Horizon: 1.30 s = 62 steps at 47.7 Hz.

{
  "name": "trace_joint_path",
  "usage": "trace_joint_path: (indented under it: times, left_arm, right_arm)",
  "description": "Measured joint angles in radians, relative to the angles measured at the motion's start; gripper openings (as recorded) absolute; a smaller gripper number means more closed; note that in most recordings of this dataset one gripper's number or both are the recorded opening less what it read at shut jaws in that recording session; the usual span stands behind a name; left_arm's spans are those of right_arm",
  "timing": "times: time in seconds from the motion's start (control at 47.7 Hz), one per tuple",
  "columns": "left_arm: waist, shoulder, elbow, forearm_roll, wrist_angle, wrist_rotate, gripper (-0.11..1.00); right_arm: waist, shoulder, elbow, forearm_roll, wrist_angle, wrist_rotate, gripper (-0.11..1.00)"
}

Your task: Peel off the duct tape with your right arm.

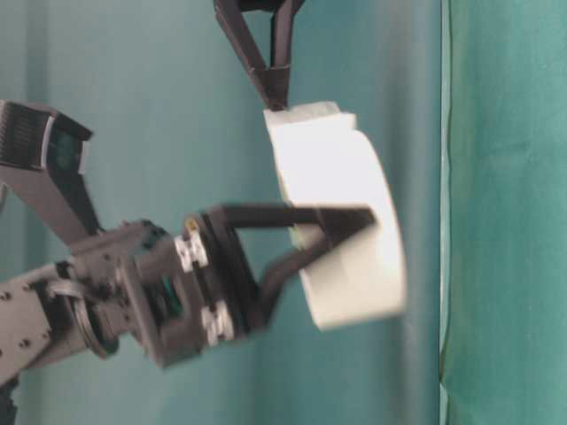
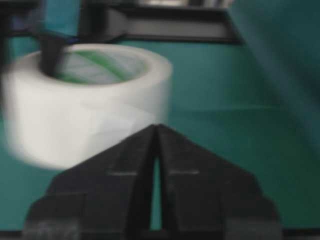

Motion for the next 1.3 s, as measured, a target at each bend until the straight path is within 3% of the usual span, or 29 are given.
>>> trace_joint_path:
  times: [0.503, 0.755, 1.069, 1.195, 1.3]
  left_arm:
    - [-0.038, 0.002, 0.012, -0.009, 0.003, -0.009, 0.21]
    - [-0.037, 0.000, 0.012, -0.009, 0.003, -0.008, 0.21]
    - [-0.034, 0.000, 0.011, -0.009, 0.003, -0.008, 0.21]
    - [-0.034, 0.000, 0.009, -0.009, 0.003, -0.008, 0.21]
    - [-0.031, 0.000, 0.008, -0.009, 0.003, -0.008, 0.21]
  right_arm:
    - [-0.008, 0.012, -0.005, -0.002, -0.003, 0.008, -0.09]
    - [0.055, -0.048, 0.043, -0.067, -0.003, 0.015, -0.09]
    - [0.078, -0.058, 0.061, -0.081, -0.003, 0.100, -0.09]
    - [0.106, -0.026, 0.066, -0.097, -0.003, 0.121, 0.01]
    - [0.143, 0.000, 0.067, -0.104, -0.008, 0.124, 0.20]
